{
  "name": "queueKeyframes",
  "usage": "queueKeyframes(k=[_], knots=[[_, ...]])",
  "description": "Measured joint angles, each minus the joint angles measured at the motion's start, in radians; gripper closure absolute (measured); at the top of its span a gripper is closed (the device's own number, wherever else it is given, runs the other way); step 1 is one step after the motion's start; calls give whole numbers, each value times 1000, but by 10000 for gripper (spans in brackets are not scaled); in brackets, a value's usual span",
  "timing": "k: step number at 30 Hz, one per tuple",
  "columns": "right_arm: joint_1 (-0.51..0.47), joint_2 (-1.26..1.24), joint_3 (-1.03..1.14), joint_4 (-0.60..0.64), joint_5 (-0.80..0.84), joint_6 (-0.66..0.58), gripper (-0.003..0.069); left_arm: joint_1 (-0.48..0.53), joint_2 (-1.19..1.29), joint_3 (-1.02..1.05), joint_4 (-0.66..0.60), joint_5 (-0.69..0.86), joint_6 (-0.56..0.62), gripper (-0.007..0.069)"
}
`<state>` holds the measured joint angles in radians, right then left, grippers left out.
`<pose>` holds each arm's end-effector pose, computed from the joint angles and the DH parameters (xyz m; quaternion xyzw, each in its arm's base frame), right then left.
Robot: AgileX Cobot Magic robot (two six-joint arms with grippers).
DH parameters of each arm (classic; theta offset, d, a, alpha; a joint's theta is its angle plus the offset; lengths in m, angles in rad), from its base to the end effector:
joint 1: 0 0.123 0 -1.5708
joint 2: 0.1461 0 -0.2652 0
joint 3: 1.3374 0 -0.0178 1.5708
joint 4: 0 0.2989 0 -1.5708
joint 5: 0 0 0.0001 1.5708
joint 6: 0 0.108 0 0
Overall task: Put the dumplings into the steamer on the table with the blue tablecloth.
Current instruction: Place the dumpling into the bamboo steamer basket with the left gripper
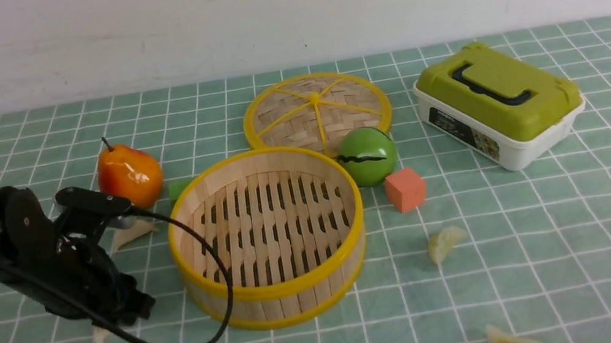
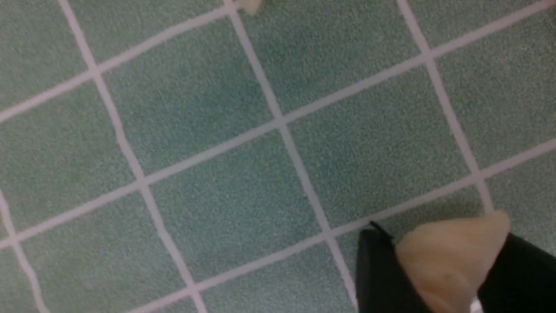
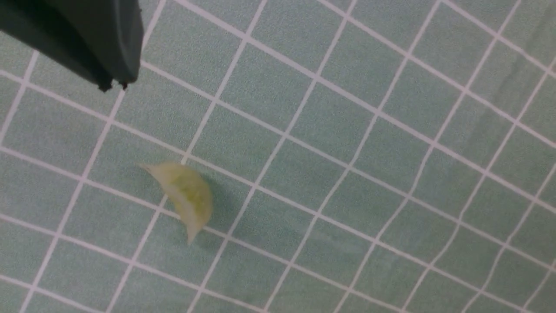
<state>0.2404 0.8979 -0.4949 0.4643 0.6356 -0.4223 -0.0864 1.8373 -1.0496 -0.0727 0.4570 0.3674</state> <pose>0.2079 0.0806 0.1948 -0.1742 0.9203 0.1588 0.3124 0.3880 -0.0371 0.0881 0.1921 0.9594 0.0065 0.2062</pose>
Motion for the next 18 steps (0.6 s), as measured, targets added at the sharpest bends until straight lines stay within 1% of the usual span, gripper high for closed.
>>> queueKeyframes(k=[1,2,6,8,11,12,13,15,17,18], knots=[[0,0,0,0,1,0,648,0,-1,-2,-1,7,-25,407],[0,0,0,0,1,-1,647,0,-4,-7,-1,15,-49,441],[0,0,0,0,-7,-3,641,0,-57,-71,-5,121,-200,430],[0,0,0,0,-21,-3,638,-1,-107,-139,-51,172,-266,430],[0,0,0,0,-35,-3,637,-30,-158,-235,-146,204,-308,430],[0,0,0,0,-37,-3,638,-58,-162,-278,-178,203,-310,430],[0,0,0,0,-39,-3,638,-74,-162,-293,-187,200,-311,430],[0,0,0,0,-43,-3,636,-143,-132,-340,-200,183,-327,430],[0,0,0,0,-44,-3,636,-182,-85,-372,-190,172,-349,430],[0,0,0,1,-44,-3,636,-214,-31,-398,-160,165,-367,430]])
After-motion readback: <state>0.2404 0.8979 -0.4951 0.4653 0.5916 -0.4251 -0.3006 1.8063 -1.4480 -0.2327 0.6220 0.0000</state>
